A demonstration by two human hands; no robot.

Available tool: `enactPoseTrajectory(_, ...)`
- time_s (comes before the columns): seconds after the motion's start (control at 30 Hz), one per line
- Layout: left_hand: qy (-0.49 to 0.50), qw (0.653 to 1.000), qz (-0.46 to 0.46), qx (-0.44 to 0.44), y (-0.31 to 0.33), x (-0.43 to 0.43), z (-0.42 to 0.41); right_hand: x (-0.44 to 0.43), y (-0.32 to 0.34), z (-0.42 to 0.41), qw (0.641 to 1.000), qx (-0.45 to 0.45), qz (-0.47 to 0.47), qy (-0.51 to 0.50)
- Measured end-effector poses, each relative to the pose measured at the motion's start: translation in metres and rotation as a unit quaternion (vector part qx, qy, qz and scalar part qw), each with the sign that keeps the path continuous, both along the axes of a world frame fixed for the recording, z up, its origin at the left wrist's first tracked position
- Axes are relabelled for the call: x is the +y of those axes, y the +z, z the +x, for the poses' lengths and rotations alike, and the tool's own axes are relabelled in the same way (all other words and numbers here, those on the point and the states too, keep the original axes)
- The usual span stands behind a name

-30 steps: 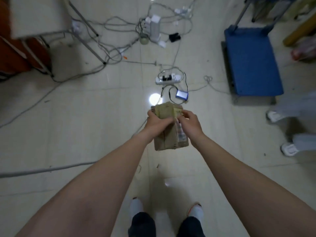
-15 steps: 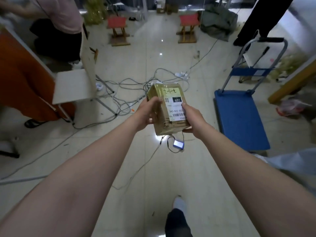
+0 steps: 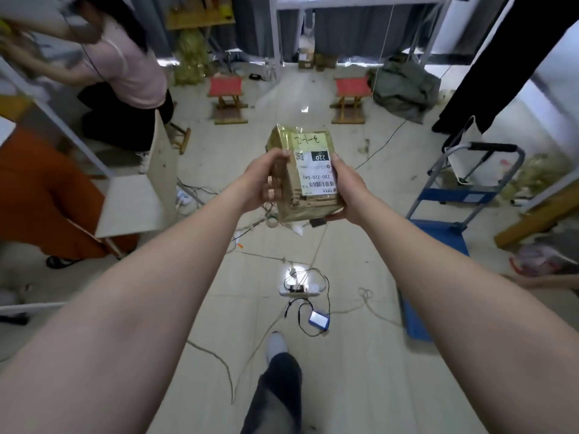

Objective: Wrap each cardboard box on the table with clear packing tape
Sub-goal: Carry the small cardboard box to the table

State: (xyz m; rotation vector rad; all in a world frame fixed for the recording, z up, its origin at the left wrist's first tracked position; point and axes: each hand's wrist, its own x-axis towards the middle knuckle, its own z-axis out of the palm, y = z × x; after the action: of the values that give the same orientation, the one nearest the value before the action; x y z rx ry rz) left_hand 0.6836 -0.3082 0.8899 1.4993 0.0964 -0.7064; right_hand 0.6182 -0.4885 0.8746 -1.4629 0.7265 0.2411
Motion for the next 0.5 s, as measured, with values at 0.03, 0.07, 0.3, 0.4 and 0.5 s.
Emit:
enactPoseTrajectory(0.03, 0.0, 1.0, 0.0, -0.005, 0.003, -0.003, 0.017, -0.004, 0.003, 0.017, 1.0, -0.005, 0.0, 0.003)
enactPoseTrajectory(0.07, -0.006, 1.0, 0.001, -0.012, 0.007, -0.007, 0.035, -0.008, 0.008, 0.034, 1.0, -0.012, 0.001, 0.002)
enactPoseTrajectory(0.3, -0.043, 0.998, 0.005, -0.034, 0.048, -0.041, 0.17, -0.053, 0.033, 0.164, 0.999, -0.035, -0.002, -0.016)
enactPoseTrajectory(0.4, -0.048, 0.998, 0.015, -0.032, 0.056, -0.06, 0.219, -0.072, 0.042, 0.208, 0.999, -0.05, 0.005, -0.021)
enactPoseTrajectory(0.5, -0.053, 0.998, 0.021, -0.024, 0.058, -0.086, 0.264, -0.097, 0.043, 0.251, 0.999, -0.05, 0.004, -0.022)
